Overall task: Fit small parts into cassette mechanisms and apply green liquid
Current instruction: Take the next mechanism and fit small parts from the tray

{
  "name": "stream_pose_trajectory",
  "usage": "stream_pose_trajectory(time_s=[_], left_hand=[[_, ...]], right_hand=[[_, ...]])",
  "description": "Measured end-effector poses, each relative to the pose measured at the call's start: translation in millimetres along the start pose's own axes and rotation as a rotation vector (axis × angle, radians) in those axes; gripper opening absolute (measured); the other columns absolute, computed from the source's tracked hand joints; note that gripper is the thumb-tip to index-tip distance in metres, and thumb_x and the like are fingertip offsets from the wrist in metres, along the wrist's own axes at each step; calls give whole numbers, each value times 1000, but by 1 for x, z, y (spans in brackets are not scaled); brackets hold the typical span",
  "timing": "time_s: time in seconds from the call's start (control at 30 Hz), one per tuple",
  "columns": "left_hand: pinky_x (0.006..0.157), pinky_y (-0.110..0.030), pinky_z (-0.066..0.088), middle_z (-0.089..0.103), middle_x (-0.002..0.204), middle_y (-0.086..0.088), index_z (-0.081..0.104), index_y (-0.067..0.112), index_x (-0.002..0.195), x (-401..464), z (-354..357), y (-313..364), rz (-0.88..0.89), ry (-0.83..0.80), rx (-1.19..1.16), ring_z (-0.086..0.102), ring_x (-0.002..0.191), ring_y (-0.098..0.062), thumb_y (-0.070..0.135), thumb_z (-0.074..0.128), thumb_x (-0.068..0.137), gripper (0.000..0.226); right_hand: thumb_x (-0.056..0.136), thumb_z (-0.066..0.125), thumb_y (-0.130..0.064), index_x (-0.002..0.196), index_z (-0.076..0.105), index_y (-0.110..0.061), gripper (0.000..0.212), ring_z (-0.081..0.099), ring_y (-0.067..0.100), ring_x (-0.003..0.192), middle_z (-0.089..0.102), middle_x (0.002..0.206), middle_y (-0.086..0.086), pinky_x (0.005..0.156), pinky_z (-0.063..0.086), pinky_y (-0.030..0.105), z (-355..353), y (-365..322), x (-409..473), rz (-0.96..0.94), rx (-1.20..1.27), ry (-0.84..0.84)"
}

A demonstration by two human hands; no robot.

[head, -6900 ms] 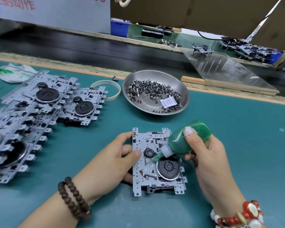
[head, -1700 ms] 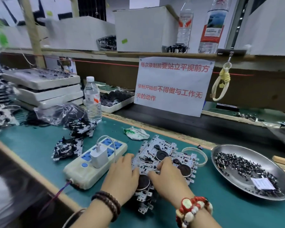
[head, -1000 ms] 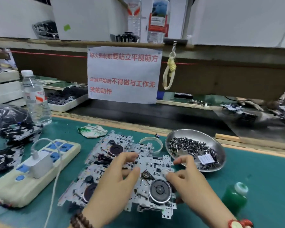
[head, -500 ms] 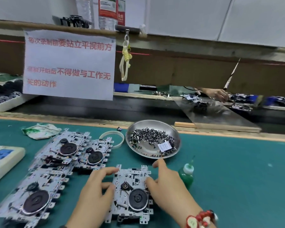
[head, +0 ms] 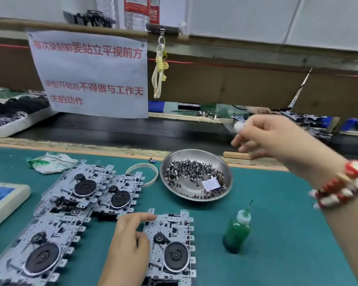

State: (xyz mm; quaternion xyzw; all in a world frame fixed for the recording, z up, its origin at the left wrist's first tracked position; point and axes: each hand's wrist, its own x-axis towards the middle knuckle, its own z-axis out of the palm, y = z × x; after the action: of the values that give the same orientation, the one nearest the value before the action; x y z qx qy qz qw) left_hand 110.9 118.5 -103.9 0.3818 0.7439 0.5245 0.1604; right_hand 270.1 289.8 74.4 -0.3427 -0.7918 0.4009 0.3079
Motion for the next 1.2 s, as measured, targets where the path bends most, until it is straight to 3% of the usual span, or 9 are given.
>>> stream_pose_trajectory(time_s=[0.2,0.27,0.4,0.63,0.77,0.87,0.97,1.1,1.2], left_hand=[[65,-2,36,51,100,11,65,35,70,0,8,-3,99,105,-2,54,74,0,-20,43,75,59],[65,-2,36,50,98,14,61,39,82,1,9,-3,110,135,12,55,75,-1,-20,44,74,62],[65,-2,36,49,98,13,64,35,66,0,8,-5,101,127,12,54,80,0,-21,44,73,59],[67,-4,36,49,100,12,61,25,76,1,8,-1,111,94,22,52,79,5,-18,42,78,47],[67,-5,36,50,99,11,60,26,76,-2,6,0,85,99,21,51,77,5,-17,41,79,47],[68,-7,38,47,102,13,57,29,80,-5,4,1,61,80,23,52,78,6,-12,41,83,44],[68,-13,39,42,106,18,53,33,85,-9,3,3,28,52,29,53,83,-1,-5,39,89,40],[61,-13,39,41,107,19,52,33,89,-15,-1,5,19,20,6,48,70,2,-2,38,91,38],[57,-10,40,41,104,18,53,33,89,-23,-5,5,9,8,-20,48,64,7,-3,37,90,40]], right_hand=[[89,60,-18,86,63,-18,4,55,8,68,62,80,-2,57,46,15,32,90,48,130,-460,-382],[87,62,-16,94,68,-19,10,52,5,68,62,84,-3,60,40,8,50,105,54,53,-567,-437],[81,69,-16,100,68,-16,19,51,1,68,58,77,-11,61,38,5,72,117,61,-10,-609,-452],[82,69,-21,80,61,-24,9,52,4,76,59,77,-13,72,41,16,81,123,66,-49,-674,-424],[84,66,-20,80,56,-22,11,49,4,75,56,78,-11,61,34,10,80,121,67,-65,-745,-456],[89,59,-15,82,53,-19,11,50,4,71,58,83,-6,54,34,4,75,121,64,-38,-676,-394],[91,57,-13,81,50,-17,13,53,6,65,58,76,-6,55,37,11,64,117,59,-4,-552,-265],[88,59,-2,78,50,-11,16,58,12,60,62,70,6,56,49,14,42,102,44,72,-66,-84],[85,61,0,82,54,-10,13,64,4,57,64,75,10,54,53,13,31,82,25,68,185,27]])
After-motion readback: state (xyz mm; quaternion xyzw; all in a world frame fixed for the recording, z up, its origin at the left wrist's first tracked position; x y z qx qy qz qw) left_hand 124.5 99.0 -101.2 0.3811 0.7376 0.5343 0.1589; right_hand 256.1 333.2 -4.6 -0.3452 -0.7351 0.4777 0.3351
